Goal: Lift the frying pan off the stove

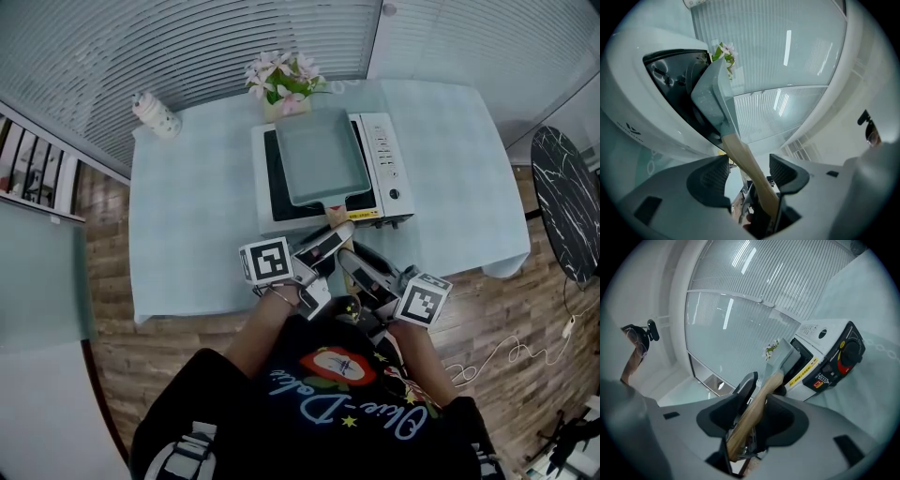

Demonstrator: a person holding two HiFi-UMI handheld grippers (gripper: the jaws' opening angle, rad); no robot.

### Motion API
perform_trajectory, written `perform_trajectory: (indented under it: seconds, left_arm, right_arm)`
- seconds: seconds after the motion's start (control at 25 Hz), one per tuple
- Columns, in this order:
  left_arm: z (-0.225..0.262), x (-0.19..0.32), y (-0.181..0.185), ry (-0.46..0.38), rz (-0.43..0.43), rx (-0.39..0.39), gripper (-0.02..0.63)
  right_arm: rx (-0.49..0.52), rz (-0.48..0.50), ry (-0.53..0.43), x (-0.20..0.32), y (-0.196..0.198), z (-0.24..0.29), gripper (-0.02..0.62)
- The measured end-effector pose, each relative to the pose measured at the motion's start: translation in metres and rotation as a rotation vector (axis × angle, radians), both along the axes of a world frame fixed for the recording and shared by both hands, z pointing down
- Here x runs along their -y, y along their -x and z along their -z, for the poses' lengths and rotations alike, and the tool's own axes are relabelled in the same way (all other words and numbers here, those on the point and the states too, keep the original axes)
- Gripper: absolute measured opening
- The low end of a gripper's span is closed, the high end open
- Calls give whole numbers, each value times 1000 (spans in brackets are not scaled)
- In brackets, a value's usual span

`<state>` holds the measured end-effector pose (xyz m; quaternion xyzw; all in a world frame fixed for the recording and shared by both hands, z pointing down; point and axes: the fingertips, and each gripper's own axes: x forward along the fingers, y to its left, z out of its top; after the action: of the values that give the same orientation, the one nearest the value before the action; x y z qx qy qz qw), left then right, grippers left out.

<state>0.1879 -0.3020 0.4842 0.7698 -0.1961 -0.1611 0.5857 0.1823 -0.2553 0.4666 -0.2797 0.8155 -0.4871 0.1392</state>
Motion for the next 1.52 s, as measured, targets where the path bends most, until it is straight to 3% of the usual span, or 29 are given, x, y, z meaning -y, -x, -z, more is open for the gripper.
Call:
perform_trajectory:
  seconds: [0.24, 0.88, 1.2, 1.4, 1.52]
  left_arm:
    - [-5, 2, 2, 46, 15, -9, 202]
    - [-2, 0, 4, 99, 35, -39, 163]
    - [2, -1, 5, 100, 30, -21, 163]
    - [14, -2, 2, 102, 21, -83, 163]
    - [19, -2, 4, 72, 22, -52, 163]
  right_arm:
    - [24, -10, 28, 1, 1, -4, 143]
    - [92, -28, 54, 3, 7, 0, 137]
    - [105, -34, 44, 3, 8, 6, 146]
    - [109, -31, 25, 2, 9, 14, 153]
    - [124, -35, 28, 1, 10, 17, 153]
